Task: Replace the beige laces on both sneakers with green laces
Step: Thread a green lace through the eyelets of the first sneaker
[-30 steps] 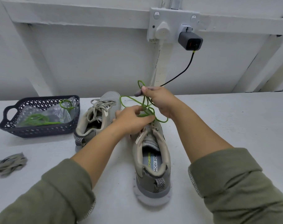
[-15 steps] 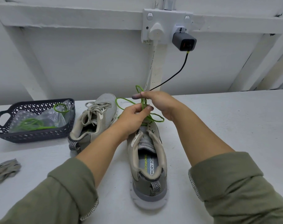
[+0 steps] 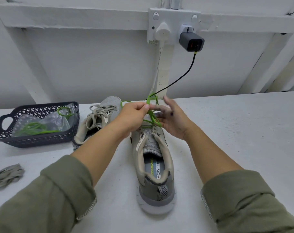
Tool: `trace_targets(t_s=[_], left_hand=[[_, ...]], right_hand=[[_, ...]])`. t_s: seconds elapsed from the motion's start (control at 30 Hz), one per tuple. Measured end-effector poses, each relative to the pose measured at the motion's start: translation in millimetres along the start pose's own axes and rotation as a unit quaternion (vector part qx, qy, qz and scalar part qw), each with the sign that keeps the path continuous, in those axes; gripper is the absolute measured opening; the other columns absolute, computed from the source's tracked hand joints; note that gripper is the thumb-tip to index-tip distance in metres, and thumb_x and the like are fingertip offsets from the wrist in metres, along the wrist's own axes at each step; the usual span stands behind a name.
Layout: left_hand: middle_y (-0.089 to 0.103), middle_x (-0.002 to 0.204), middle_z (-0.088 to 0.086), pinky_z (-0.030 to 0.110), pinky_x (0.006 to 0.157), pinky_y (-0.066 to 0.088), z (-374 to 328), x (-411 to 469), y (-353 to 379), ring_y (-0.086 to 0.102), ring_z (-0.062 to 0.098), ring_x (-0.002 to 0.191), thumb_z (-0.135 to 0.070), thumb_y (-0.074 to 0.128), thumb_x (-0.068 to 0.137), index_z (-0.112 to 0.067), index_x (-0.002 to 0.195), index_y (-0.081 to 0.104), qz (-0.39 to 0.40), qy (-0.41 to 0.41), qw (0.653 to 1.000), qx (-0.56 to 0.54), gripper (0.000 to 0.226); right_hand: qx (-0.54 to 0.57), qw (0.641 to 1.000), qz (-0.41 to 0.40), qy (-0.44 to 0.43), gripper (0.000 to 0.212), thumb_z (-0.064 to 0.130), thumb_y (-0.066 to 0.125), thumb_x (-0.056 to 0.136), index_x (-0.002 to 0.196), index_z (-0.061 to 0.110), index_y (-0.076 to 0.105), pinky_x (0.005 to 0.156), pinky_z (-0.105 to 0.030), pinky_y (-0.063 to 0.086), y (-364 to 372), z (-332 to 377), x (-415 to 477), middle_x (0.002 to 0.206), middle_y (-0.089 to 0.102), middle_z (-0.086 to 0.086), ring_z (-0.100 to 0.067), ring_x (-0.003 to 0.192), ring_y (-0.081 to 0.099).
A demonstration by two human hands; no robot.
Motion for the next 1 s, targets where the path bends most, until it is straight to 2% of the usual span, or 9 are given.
trace_targets(t_s=[0.1, 0.17, 0.27, 0.4, 0.5, 0.63, 0.73, 0.87, 1.0], left_hand=[[0.065, 0.096, -0.003, 0.002, 0.065, 0.042, -6.1, 2.0, -5.3, 0.058, 0.006, 0.092, -0.017, 0.047, 0.101, -0.020, 0.098, 0.067, -0.040, 0.008, 0.999, -0.027, 0.020], [0.065, 0.096, -0.005, 0.001, 0.066, 0.040, -20.1, 5.8, -13.7, 0.058, 0.004, 0.090, -0.016, 0.047, 0.101, -0.018, 0.099, 0.067, -0.071, 0.031, 0.996, -0.035, 0.020], [0.064, 0.093, -0.006, 0.000, 0.070, 0.040, -51.2, 9.1, -49.4, 0.057, -0.004, 0.082, -0.014, 0.046, 0.101, -0.012, 0.103, 0.067, -0.172, 0.090, 0.977, -0.091, 0.021], [0.061, 0.091, -0.010, 0.004, 0.072, 0.042, -66.7, 10.0, -72.1, 0.052, -0.013, 0.066, -0.016, 0.045, 0.102, -0.015, 0.103, 0.066, -0.213, 0.112, 0.967, -0.086, 0.021], [0.062, 0.100, -0.006, 0.014, 0.083, 0.043, -49.0, 15.6, -59.0, 0.062, 0.004, 0.097, -0.019, 0.045, 0.102, -0.021, 0.104, 0.065, -0.159, 0.055, 0.985, -0.047, 0.021], [0.060, 0.101, -0.010, 0.023, 0.089, 0.040, -37.1, 15.7, -42.1, 0.054, 0.010, 0.102, -0.023, 0.044, 0.103, -0.017, 0.116, 0.065, -0.079, 0.010, 0.996, -0.030, 0.026], [0.060, 0.103, -0.009, 0.020, 0.086, 0.039, -36.7, 15.4, -36.0, 0.051, 0.005, 0.096, -0.022, 0.044, 0.103, -0.016, 0.116, 0.065, -0.064, 0.010, 0.998, -0.015, 0.026], [0.060, 0.099, -0.007, 0.003, 0.066, 0.037, -25.1, 15.0, -30.0, 0.050, -0.006, 0.078, -0.020, 0.044, 0.102, -0.014, 0.116, 0.066, -0.051, 0.009, 0.999, -0.011, 0.026], [0.060, 0.092, -0.009, -0.001, 0.063, 0.038, -11.7, 11.8, -25.3, 0.048, -0.009, 0.071, -0.017, 0.047, 0.101, -0.014, 0.112, 0.067, -0.043, 0.010, 0.999, -0.005, 0.023]], right_hand=[[-0.171, 0.983, 0.038, -0.058, 0.049, 0.033, 0.078, 0.071, 0.115, 0.021, 0.063, 0.090, -0.034, 0.051, 12.3, -5.6, -5.2, 0.110, 0.068, -0.013, -0.023, 0.100, 0.066], [-0.239, 0.970, 0.008, -0.051, 0.072, 0.022, 0.087, 0.065, 0.128, 0.013, 0.053, 0.081, -0.031, 0.055, 11.3, -11.6, -1.5, 0.114, 0.066, -0.019, -0.024, 0.099, 0.067], [-0.313, 0.948, -0.046, -0.046, 0.117, 0.044, 0.091, 0.043, 0.142, 0.017, 0.034, 0.089, -0.032, 0.054, 3.1, -14.6, 2.8, 0.122, 0.052, -0.007, -0.016, 0.104, 0.063], [-0.354, 0.932, -0.025, -0.068, 0.058, 0.033, 0.082, 0.074, 0.124, 0.020, 0.055, 0.076, -0.022, 0.047, 12.8, -10.7, -1.4, 0.093, 0.054, 0.007, -0.003, 0.079, 0.055], [-0.262, 0.963, -0.014, -0.060, 0.020, 0.030, 0.059, 0.095, 0.114, 0.027, 0.066, 0.096, -0.028, 0.048, 18.0, -4.8, -4.0, 0.106, 0.068, 0.009, -0.006, 0.102, 0.062], [-0.168, 0.985, 0.035, -0.029, 0.024, 0.032, 0.050, 0.099, 0.121, 0.033, 0.061, 0.103, -0.021, 0.038, 29.7, -0.9, -4.6, 0.130, 0.058, 0.011, -0.005, 0.123, 0.050], [-0.146, 0.987, 0.065, -0.029, 0.021, 0.029, 0.060, 0.094, 0.115, 0.030, 0.063, 0.107, -0.030, 0.040, 39.7, -5.4, -3.5, 0.118, 0.063, 0.005, -0.010, 0.116, 0.057], [-0.172, 0.979, -0.097, -0.042, 0.041, 0.030, 0.077, 0.078, 0.103, 0.019, 0.047, 0.081, -0.034, 0.047, 18.0, -3.2, -4.0, 0.092, 0.056, -0.002, -0.019, 0.081, 0.058], [-0.258, 0.940, -0.202, -0.097, 0.067, 0.047, 0.078, 0.062, 0.112, 0.034, 0.037, 0.075, -0.036, 0.052, 1.2, 11.5, -8.4, 0.109, 0.052, -0.007, -0.021, 0.086, 0.058]])
Point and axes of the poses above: each hand's wrist, its own x-axis towards the middle knuckle, its own y-axis out of the palm, z = x × y, the point moved 10 cm from there along x, towards the middle knuckle
